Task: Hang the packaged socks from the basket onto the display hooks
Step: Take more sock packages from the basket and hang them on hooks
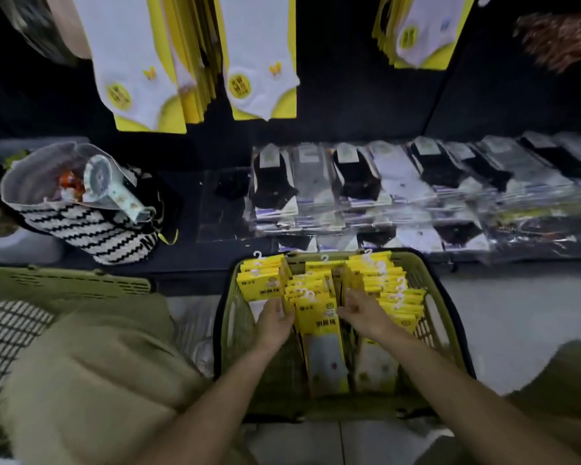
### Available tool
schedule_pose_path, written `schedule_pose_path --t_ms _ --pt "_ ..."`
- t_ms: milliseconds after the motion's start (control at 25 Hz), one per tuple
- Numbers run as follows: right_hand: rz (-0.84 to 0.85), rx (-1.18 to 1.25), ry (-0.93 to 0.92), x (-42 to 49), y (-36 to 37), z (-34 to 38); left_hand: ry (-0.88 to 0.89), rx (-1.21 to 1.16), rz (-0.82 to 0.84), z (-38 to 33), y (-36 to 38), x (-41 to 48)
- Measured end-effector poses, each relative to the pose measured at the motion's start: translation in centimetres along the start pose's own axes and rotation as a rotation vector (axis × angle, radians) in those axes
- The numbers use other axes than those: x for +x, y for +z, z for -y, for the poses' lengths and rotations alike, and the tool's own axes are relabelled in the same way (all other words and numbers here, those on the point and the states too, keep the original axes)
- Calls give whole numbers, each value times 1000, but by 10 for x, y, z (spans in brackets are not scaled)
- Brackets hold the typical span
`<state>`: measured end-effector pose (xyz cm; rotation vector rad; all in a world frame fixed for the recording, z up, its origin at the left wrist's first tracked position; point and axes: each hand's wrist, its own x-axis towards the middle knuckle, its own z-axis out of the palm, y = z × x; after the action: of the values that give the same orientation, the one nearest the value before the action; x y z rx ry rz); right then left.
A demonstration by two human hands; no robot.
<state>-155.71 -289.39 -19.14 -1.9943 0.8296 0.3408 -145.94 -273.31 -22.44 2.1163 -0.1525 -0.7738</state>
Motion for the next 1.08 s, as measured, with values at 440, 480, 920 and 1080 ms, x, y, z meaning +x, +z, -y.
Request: schedule_pose_path --t_ms 440,480,920,1080 --pt "-54 -93 -230 76 52 54 -108 -249 -318 27 -12 49" --pt "-70 -177 -285 85 56 65 -83 -269 -344 25 -14 52" --pt "-120 -581 -390 107 81 73 -167 -251 -340 17 -21 61" --pt "-93 -490 -425 105 57 81 -158 -347 -259 3 -37 65"
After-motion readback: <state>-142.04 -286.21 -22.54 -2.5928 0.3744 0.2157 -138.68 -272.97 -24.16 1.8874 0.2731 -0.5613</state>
